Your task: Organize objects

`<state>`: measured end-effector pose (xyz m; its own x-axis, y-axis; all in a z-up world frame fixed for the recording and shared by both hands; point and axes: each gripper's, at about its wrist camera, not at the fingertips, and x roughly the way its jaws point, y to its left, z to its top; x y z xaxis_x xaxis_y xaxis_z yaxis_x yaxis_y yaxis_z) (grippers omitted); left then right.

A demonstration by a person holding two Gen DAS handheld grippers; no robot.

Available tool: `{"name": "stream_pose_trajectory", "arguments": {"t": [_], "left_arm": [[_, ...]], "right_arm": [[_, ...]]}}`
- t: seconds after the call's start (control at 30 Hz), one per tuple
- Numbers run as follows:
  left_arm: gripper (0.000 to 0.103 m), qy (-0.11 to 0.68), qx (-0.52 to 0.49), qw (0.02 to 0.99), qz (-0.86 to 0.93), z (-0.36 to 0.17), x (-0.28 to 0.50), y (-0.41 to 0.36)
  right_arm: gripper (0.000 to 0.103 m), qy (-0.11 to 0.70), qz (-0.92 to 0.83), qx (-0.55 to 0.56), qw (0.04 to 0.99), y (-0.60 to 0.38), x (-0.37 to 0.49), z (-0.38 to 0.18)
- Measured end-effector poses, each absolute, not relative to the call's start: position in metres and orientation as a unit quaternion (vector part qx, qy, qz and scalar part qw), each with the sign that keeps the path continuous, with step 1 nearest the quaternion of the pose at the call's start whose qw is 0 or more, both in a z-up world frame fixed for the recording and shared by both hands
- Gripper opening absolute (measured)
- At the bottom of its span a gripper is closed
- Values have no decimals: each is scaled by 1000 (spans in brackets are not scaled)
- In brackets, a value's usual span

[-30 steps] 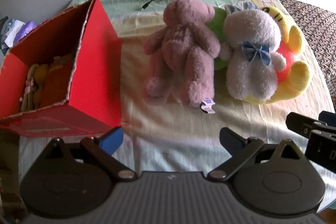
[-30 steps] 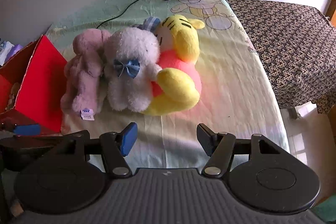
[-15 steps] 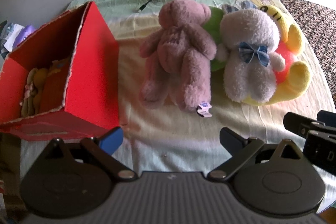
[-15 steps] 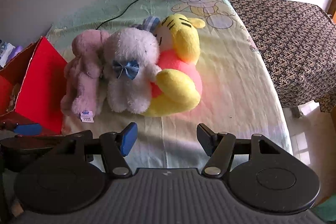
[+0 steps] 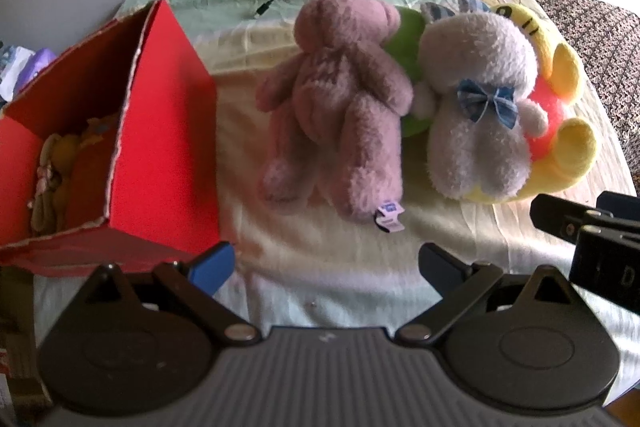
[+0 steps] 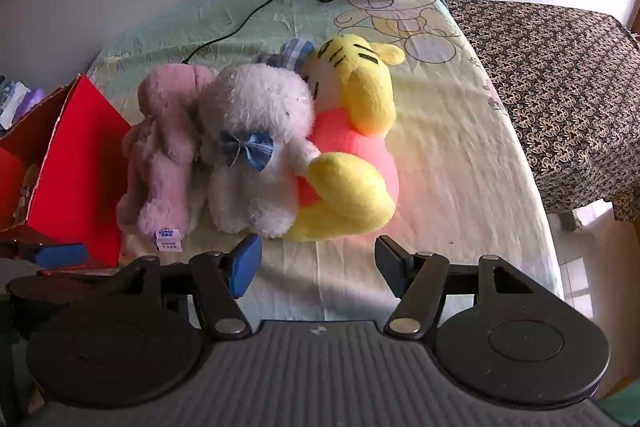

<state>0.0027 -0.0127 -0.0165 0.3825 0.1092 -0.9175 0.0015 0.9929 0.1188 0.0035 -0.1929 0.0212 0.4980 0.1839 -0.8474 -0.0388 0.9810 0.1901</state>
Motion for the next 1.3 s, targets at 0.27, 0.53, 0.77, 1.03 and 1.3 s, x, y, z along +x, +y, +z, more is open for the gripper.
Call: {"name": "stream_pose_trajectory", "arguments": {"t": [0.27,0.53,0.77,1.03,1.3], "left_arm": [[99,554,55,830,24,-16,5,-12],[99,552,47,832,19,-15,11,-7],[99,536,52,842,1,-4,17,-7],[99,475,48,876,-63,38,32,-2],[96,460,-8,878,-135,32,31,-5]], "right_arm": [[66,500,62,73,861,-190,8,20],[66,498,56,71,862,-189,12,21],[66,484,62,93,868,-198,13,29],[64,441,90,171,876,-227,19,49],[59,432,129,199,870,-222,44,42]]}}
